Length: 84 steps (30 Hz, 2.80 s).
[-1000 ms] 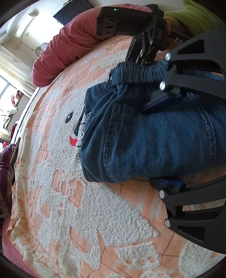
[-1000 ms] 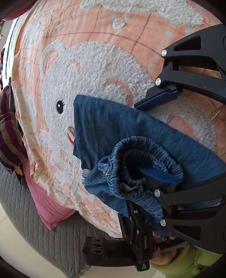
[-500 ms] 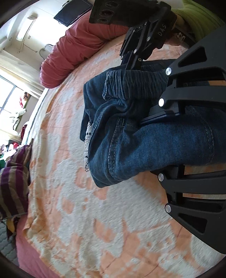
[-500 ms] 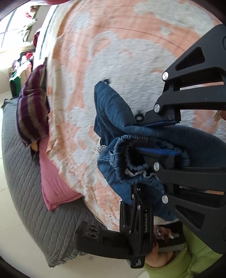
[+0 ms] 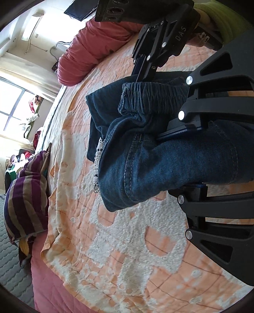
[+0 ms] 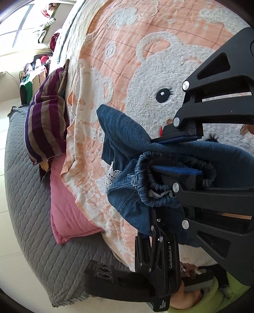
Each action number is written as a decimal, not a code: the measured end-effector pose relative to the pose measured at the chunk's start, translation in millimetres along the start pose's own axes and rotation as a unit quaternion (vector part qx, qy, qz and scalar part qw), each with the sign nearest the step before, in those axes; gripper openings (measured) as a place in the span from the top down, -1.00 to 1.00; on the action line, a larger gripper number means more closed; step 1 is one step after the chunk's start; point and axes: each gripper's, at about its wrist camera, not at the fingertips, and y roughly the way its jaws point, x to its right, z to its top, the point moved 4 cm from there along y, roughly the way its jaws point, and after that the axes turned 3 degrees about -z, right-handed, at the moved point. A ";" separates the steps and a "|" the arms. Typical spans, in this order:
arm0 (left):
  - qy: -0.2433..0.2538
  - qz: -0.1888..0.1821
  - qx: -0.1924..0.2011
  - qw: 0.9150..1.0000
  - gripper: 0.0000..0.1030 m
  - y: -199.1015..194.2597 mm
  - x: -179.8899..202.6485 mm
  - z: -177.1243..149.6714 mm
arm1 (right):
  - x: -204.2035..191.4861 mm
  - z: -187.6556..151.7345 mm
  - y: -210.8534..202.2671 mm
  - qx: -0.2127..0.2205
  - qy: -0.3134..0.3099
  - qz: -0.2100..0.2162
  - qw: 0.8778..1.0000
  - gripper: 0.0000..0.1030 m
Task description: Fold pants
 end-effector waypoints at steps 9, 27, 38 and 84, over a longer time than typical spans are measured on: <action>-0.009 0.006 -0.016 1.000 0.35 23.9 -14.1 -5.9 | 14.7 -11.1 26.5 -0.034 0.011 -0.024 0.999 0.72; -0.022 0.018 -0.015 0.999 -0.42 16.7 -27.1 -17.9 | 37.3 -30.2 17.8 -0.051 0.053 -0.067 0.995 -0.29; -0.011 0.042 0.035 0.998 -0.91 -57.3 -14.9 -39.7 | 1.2 -27.7 -62.2 0.038 0.026 -0.084 0.995 -0.82; -0.024 0.072 0.007 0.997 -0.91 -101.8 -0.3 -119.4 | -25.3 -84.9 -107.4 0.013 0.034 -0.104 0.994 -0.82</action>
